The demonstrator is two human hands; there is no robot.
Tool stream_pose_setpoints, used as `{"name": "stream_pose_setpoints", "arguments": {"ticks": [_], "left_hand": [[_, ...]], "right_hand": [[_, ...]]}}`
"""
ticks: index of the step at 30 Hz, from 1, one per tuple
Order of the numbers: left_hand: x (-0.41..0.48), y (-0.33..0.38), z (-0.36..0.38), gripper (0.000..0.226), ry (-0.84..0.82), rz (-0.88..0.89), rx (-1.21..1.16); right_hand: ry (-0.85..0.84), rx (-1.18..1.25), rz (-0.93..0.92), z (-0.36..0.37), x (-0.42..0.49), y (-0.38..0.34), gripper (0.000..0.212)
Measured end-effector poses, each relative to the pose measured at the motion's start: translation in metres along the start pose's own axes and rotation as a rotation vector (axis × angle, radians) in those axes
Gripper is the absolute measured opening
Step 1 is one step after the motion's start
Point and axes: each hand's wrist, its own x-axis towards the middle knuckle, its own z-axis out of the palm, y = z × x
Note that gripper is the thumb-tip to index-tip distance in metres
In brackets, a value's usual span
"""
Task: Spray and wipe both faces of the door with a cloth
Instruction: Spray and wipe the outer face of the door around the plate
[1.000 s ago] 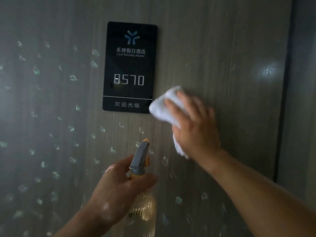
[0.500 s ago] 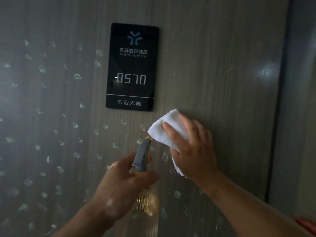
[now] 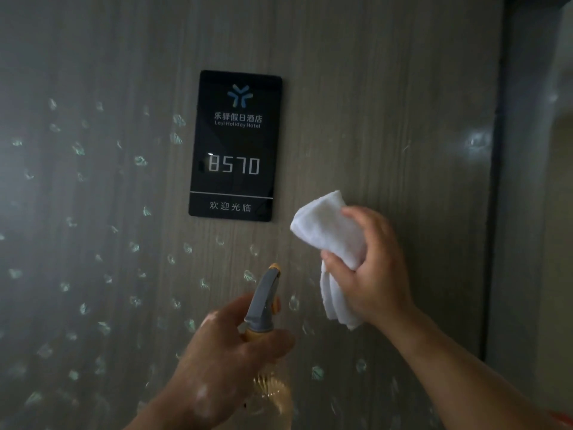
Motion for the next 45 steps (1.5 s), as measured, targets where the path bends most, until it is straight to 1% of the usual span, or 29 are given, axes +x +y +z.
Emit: {"name": "stream_pose_setpoints", "arguments": {"ticks": [2, 5, 9, 12, 15, 17, 18, 21, 25, 27, 29, 30, 31, 33, 36, 38, 40, 42, 45], "left_hand": [[0.007, 0.01, 0.004, 0.031, -0.021, 0.041, -0.001], [0.019, 0.032, 0.014, 0.021, -0.07, 0.098, -0.044], [0.031, 0.061, 0.032, 0.013, -0.182, 0.21, -0.089], [0.035, 0.071, 0.045, 0.009, -0.224, 0.246, -0.112], [0.038, 0.076, 0.052, 0.016, -0.242, 0.264, -0.114], [0.039, 0.078, 0.055, 0.018, -0.248, 0.268, -0.097], [0.039, 0.079, 0.056, 0.017, -0.254, 0.268, -0.087], [0.04, 0.079, 0.058, 0.018, -0.275, 0.262, -0.051], [0.039, 0.079, 0.058, 0.026, -0.303, 0.267, -0.033], [0.039, 0.08, 0.057, 0.037, -0.32, 0.286, -0.008], [0.038, 0.081, 0.055, 0.051, -0.322, 0.304, 0.031], [0.037, 0.082, 0.054, 0.056, -0.32, 0.308, 0.044], [0.037, 0.083, 0.053, 0.058, -0.322, 0.311, 0.053], [0.036, 0.085, 0.052, 0.053, -0.34, 0.317, 0.062], [0.033, 0.088, 0.053, 0.039, -0.368, 0.338, 0.073], [0.033, 0.088, 0.055, 0.041, -0.348, 0.323, 0.088], [0.033, 0.085, 0.057, 0.044, -0.319, 0.294, 0.102], [0.033, 0.08, 0.057, 0.039, -0.305, 0.272, 0.096], [0.032, 0.07, 0.057, 0.029, -0.283, 0.242, 0.083]], "right_hand": [[0.016, 0.136, 0.098, -0.014, 0.017, -0.001, 0.061], [-0.04, 0.299, 0.204, -0.026, 0.029, 0.001, 0.057], [-0.074, 0.43, 0.262, -0.033, 0.024, 0.002, 0.059], [-0.027, 0.5, 0.299, -0.039, 0.022, 0.001, 0.06], [-0.004, 0.456, 0.278, -0.045, 0.021, 0.0, 0.048], [-0.038, 0.448, 0.273, -0.049, 0.02, -0.003, 0.038], [-0.064, 0.446, 0.269, -0.052, 0.02, -0.003, 0.037], [-0.139, 0.42, 0.257, -0.057, 0.016, 0.002, 0.044], [-0.188, 0.486, 0.293, -0.062, 0.013, 0.008, 0.053], [-0.205, 0.538, 0.337, -0.063, 0.014, 0.01, 0.057], [-0.192, 0.526, 0.371, -0.064, 0.015, 0.011, 0.065], [-0.185, 0.515, 0.383, -0.065, 0.016, 0.011, 0.064], [-0.18, 0.513, 0.386, -0.066, 0.017, 0.009, 0.056], [-0.199, 0.515, 0.374, -0.07, 0.021, 0.007, 0.039], [-0.233, 0.53, 0.411, -0.074, 0.028, 0.009, 0.027], [-0.243, 0.522, 0.451, -0.072, 0.032, 0.013, 0.026], [-0.247, 0.435, 0.481, -0.07, 0.033, 0.019, 0.029], [-0.232, 0.37, 0.511, -0.07, 0.034, 0.027, 0.031], [-0.145, 0.148, 0.414, -0.074, 0.035, 0.036, 0.035]]}}
